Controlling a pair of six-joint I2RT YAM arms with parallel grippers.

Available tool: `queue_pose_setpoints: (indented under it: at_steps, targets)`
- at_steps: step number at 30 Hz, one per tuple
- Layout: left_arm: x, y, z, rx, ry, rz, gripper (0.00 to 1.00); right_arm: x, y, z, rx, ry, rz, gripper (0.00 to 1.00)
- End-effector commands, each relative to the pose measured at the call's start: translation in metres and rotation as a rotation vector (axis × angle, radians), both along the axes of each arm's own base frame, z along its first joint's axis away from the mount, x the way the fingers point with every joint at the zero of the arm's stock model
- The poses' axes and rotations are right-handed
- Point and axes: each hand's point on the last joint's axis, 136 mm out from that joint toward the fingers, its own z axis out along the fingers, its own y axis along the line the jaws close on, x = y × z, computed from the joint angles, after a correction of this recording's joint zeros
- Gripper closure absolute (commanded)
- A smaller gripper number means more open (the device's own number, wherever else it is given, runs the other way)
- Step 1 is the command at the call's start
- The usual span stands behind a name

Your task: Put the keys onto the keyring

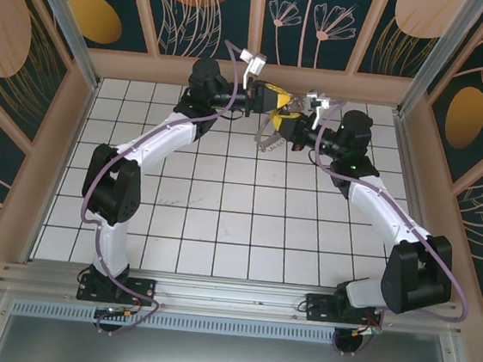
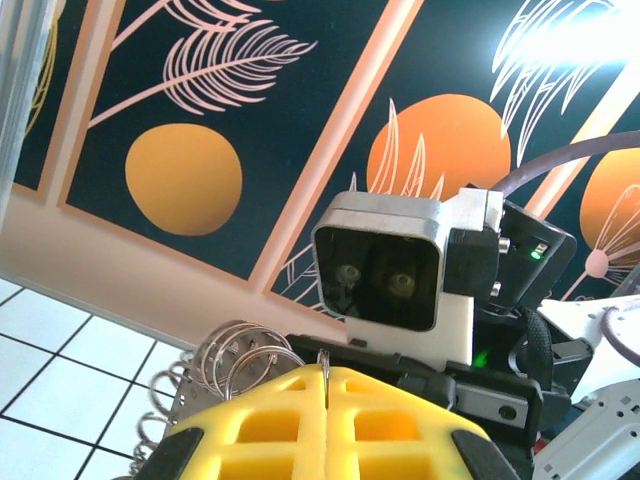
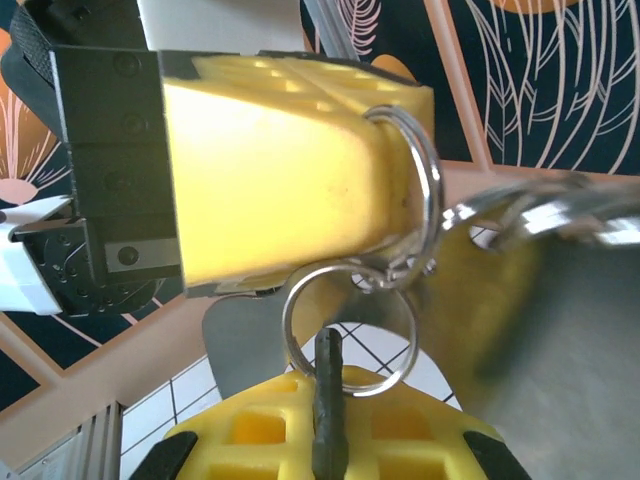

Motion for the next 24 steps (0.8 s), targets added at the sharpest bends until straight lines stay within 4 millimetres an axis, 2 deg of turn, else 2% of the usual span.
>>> queue_pose_setpoints:
  at_steps: [1,6,8,10,11,15,17,21,24]
  targets:
    - [-0.01,0.01,0.039,-0.083,-0.092,0.032,1.0,-0.002,0.019,-0.009,-0.026,0.005,0.061,1.0]
    - [-0.009,0.01,0.037,-0.088,-0.082,0.039,1.0,0.002,0.024,-0.009,-0.04,0.011,0.065,0.99]
    - [-0.008,0.01,0.037,-0.091,-0.078,0.045,1.0,0.0,0.019,-0.008,-0.044,0.012,0.049,0.74]
    - [-0.007,0.011,0.038,-0.097,-0.074,0.051,1.0,-0.007,0.013,-0.006,-0.044,0.009,0.037,0.61]
    - [-0.007,0.011,0.038,-0.102,-0.071,0.053,1.0,-0.011,0.01,-0.005,-0.044,0.009,0.029,0.58]
    - [-0.005,0.013,0.041,-0.124,-0.055,0.07,1.0,-0.031,-0.01,-0.001,-0.035,0.005,-0.009,0.56]
    - [-0.005,0.014,0.044,-0.141,-0.05,0.081,1.0,-0.04,-0.023,0.007,-0.014,-0.012,-0.05,0.56]
    - [-0.004,0.018,0.047,-0.176,-0.019,0.099,1.0,-0.043,-0.045,0.037,0.077,-0.047,-0.144,0.56]
    - [-0.002,0.02,0.048,-0.203,0.007,0.112,1.0,-0.036,-0.055,0.061,0.153,-0.061,-0.201,0.62]
